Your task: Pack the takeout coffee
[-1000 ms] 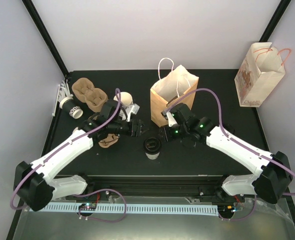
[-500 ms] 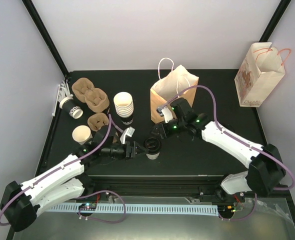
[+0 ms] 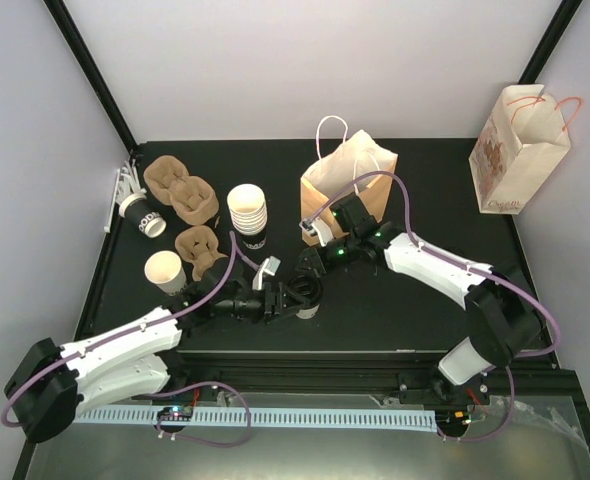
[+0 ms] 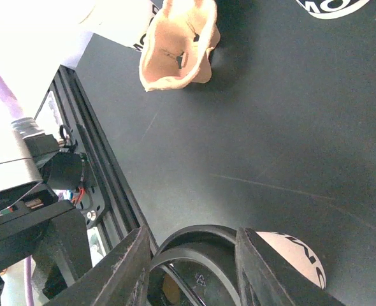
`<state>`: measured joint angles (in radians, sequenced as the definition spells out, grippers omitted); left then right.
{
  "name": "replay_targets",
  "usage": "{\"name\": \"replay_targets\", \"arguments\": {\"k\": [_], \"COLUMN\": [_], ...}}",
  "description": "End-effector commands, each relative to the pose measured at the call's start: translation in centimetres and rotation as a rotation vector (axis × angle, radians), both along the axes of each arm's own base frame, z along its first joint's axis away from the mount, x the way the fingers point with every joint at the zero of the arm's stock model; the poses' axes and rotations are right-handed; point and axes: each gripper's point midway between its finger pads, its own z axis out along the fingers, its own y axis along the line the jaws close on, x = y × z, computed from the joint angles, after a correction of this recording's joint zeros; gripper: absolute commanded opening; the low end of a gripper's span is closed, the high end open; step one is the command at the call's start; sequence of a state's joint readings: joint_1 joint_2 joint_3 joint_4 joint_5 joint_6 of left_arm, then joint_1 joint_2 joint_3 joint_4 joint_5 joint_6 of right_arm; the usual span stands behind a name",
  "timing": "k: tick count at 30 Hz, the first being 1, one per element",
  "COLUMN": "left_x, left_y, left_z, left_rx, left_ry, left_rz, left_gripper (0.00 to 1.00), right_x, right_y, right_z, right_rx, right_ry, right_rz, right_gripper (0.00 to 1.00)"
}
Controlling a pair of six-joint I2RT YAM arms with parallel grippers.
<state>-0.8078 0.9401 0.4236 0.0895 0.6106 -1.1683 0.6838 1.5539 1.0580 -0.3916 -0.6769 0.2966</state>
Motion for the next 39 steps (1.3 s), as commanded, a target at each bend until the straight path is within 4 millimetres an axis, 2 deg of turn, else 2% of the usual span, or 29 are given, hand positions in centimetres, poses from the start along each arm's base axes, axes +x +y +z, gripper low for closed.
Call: {"name": "replay_targets", "arguments": {"k": [1, 10, 26, 39], "left_x": [0.9, 1.2, 1.7, 2.3], "left_y": [-0.9, -1.9, -1.3, -1.4], "left_z": [1.1, 0.4, -2.3, -3.3], "left_rx": [-0.056, -0.061, -0.01, 0.024], "left_ry": [-0.025, 0.014, 0.07, 0.082], "left_rz": [0.019, 0.006, 0.068, 0.103], "left_gripper": [0.64, 0.63, 0.55, 0.52], "right_x": [0.3, -0.2, -0.8, -1.2], "right_y": [0.5, 0.3, -0.3, -0.8], "right_z": [0.8, -0.5, -1.7, -2.5], "right_rx": [0.042, 0.03, 0.004, -0.022], "right_ry": [-0.027, 0.009, 0.031, 0.042], "right_rz": [0.037, 0.054, 0.048, 0.047], "right_gripper": [0.4, 0.38, 0.37, 0.35]}}
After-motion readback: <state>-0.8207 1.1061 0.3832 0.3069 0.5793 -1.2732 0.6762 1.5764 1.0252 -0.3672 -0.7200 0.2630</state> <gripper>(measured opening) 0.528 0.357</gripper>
